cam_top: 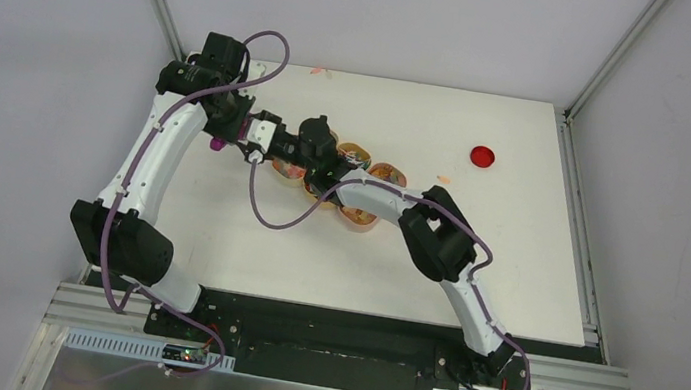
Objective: Pack the candies
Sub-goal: Place the fake candies in the packing bottle.
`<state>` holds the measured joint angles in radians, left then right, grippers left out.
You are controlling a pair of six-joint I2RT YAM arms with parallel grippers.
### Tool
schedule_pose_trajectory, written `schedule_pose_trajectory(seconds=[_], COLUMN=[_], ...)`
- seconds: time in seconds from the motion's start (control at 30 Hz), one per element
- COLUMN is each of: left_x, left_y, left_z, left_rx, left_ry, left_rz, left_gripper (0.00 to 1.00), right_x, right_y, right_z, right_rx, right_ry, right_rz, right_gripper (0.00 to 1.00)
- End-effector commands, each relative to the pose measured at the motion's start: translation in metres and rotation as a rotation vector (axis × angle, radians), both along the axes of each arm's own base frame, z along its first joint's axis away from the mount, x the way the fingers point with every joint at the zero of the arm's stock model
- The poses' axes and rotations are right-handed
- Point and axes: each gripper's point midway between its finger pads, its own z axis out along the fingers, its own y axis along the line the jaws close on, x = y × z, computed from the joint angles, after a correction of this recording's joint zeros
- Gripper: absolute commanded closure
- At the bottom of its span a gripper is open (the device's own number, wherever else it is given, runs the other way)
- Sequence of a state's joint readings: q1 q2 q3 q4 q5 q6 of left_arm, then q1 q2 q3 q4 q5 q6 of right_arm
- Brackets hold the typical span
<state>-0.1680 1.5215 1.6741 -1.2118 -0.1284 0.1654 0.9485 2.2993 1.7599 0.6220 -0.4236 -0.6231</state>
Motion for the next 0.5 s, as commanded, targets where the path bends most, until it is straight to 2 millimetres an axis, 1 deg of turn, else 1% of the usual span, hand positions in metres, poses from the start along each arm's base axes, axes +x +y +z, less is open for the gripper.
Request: schedule_pose_trajectory(seconds=[0.0,0.13,0.3,0.47], left_x=[0.008,0.016,0.021,0.028], left_y=[-0.001,-0.005,-0.003,-0.003], left_z=[0.02,0.024,0.032,0.036], left_rx=[-0.035,-0.059,-0.053,-0.052], left_ry=[-0.098,-0.127,-0.153,-0.167], left_rz=[-0.005,-0.02,-0.016,-0.021], left_gripper=[1.0,1.0,1.0,1.0], right_x=[0.007,0.009,0.011,0.015], right_y=[0.007,0.008,0.01,0.011], right_z=[0.015,0.008,0.003,-0.002], right_rx=[0.036,0.028,0.029,0.031], right_ry=[0.006,0.015,0.032,0.048], right_rz=[0.001,-0.001,-0.002,-0.002], right_gripper=[0.42,0.45,0.47,0.48])
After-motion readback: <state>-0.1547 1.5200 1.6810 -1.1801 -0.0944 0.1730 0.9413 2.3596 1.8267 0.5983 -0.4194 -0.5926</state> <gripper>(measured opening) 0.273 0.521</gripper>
